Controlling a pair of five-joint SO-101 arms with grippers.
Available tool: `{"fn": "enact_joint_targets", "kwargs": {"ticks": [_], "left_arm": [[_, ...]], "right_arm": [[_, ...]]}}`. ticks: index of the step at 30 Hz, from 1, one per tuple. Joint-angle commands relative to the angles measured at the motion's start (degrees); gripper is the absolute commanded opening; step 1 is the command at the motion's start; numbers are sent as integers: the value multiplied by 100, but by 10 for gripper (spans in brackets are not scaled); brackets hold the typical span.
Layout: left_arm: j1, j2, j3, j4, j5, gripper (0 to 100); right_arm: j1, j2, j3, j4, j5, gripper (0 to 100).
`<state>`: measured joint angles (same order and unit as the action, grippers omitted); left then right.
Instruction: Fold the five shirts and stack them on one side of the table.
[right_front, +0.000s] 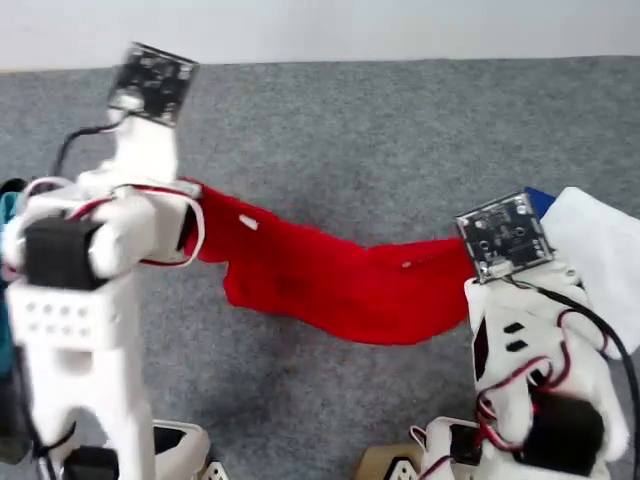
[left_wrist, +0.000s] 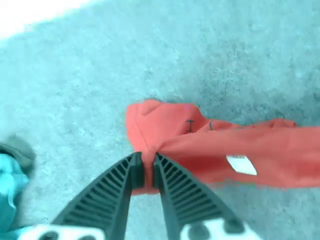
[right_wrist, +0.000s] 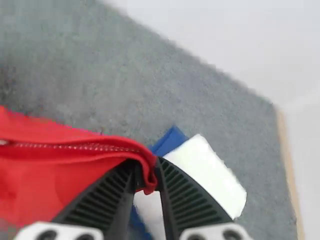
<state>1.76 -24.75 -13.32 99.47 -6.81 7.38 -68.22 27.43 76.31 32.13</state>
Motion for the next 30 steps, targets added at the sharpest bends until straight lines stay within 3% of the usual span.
{"fn": "enact_joint_targets", "kwargs": {"ticks": [1,7,15,23,30], "left_arm": [[-132,-431,-629,53,62,5],[-158,-642,-1684,-114,62,5],[-158,-932,-2721,-932,62,5],[-158,-1380,-2738,-809,18,5],[-158,-1486,-2782,-316,-255,5]], "right_arm": [[-136,13,-738,-365,-325,9],[-163,514,-1767,-778,-712,9],[-180,1965,-4325,-1218,-747,9],[-189,3134,-6664,-1156,-387,9],[-171,3134,-7253,-1200,176,9]]}}
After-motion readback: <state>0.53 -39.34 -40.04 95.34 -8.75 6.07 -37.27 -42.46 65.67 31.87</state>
